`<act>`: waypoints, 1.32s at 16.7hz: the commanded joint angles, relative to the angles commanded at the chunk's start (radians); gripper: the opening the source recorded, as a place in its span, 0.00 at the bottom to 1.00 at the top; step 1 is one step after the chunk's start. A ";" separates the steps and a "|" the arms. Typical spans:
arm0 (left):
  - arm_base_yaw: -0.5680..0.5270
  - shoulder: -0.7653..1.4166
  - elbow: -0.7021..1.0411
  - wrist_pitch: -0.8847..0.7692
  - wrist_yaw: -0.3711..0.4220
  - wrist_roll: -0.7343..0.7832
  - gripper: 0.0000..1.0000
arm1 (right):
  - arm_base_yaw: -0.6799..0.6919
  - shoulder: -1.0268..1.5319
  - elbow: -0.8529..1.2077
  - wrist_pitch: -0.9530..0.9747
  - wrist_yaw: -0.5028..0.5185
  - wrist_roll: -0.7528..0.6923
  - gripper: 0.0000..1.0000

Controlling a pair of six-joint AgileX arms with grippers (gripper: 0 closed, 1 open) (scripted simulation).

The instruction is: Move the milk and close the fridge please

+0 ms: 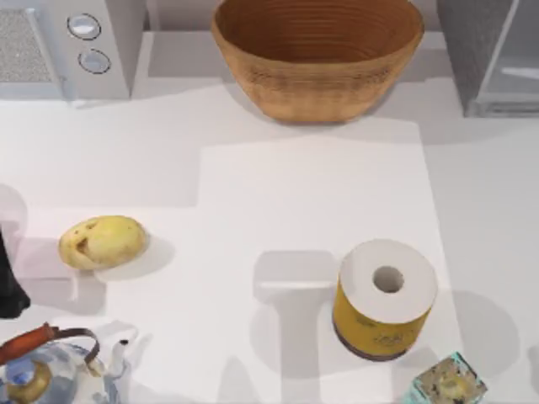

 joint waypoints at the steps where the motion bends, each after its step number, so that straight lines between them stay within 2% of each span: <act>1: 0.000 0.000 0.000 0.000 0.000 0.000 1.00 | -0.083 0.086 0.027 0.001 -0.036 -0.078 1.00; 8: 0.000 0.000 0.000 0.000 0.000 0.000 1.00 | -0.654 0.724 0.230 -0.007 -0.323 -0.694 1.00; 13: 0.000 0.000 0.000 0.000 0.000 0.000 1.00 | -0.974 1.121 0.365 -0.022 -0.533 -1.132 1.00; 18: 0.000 0.000 0.000 0.000 0.000 0.000 1.00 | -1.161 1.382 0.458 -0.032 -0.691 -1.437 1.00; 22: 0.000 0.000 0.000 0.000 0.000 0.000 1.00 | -1.205 1.447 0.481 -0.034 -0.733 -1.510 1.00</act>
